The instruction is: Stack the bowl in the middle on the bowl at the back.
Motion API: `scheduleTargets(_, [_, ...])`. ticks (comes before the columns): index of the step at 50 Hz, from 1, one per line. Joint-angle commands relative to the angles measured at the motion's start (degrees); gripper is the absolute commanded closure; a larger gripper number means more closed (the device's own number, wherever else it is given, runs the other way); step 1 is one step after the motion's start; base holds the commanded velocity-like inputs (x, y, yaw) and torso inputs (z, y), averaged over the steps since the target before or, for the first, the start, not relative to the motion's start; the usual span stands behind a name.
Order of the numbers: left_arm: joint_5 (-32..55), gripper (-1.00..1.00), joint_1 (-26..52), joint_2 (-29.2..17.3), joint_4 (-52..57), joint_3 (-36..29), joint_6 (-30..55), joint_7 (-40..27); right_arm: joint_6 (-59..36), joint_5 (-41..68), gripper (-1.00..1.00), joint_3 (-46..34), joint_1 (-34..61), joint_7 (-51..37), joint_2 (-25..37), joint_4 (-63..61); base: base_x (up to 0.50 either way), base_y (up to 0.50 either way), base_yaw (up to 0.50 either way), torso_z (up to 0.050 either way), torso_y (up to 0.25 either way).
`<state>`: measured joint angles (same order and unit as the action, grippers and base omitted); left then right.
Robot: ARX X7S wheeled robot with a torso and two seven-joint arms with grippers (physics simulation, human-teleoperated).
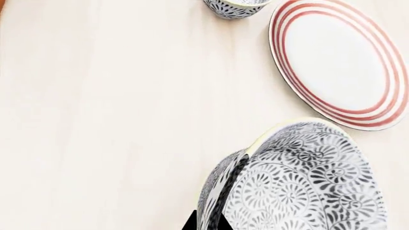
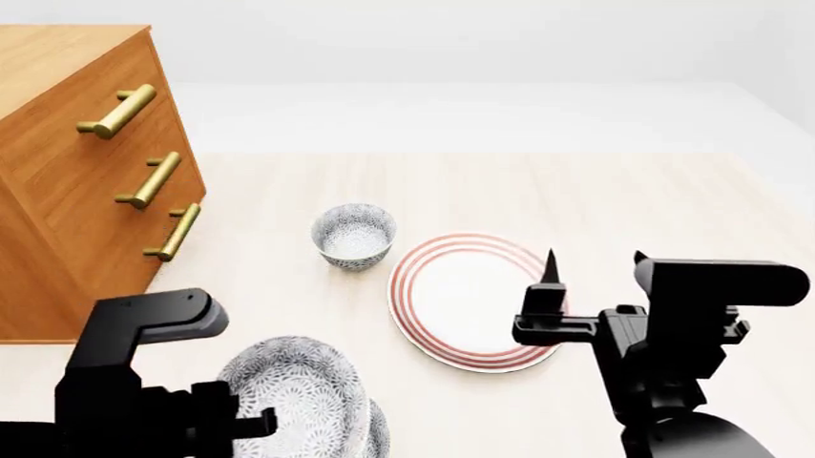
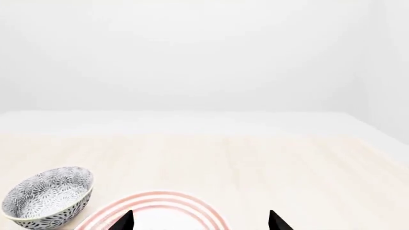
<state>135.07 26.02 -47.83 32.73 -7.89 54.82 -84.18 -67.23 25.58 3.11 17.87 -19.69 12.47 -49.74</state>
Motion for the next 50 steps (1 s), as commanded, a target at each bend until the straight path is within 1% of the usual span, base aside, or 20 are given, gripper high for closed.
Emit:
scheduleTargets(1, [-3.78, 1.0, 0.5, 0.98, -0.45, -1.69, 0.31, 1.59, 0.1, 0.64, -1.0, 1.06, -1.05, -0.34, 0.34, -0.7, 0.0, 0.0, 0.0, 0.0, 0.0])
scheduleTargets(26, [-7.18, 1.0, 1.13, 1.86, -1.35, -4.29, 0.36, 3.51, -0.54, 2.1, -1.0, 2.57, -2.09, -1.4, 0.95, -2.07, 0.0, 0.0, 0.0, 0.0, 0.0])
scheduleTargets(42, [-9.64, 1.0, 0.84, 2.99, -1.57, -6.04, 0.51, 4.61, 1.59, 2.38, -1.0, 2.92, -3.95, -1.45, 1.32, -1.59, 0.0, 0.0, 0.0, 0.0, 0.0])
scheduleTargets(50, [-10.54, 1.0, 2.08, 3.73, -2.22, -6.98, 0.55, 4.99, 1.75, 2.69, -1.0, 3.32, -4.21, -1.73, 1.54, -1.58, 0.0, 0.0, 0.0, 0.0, 0.0])
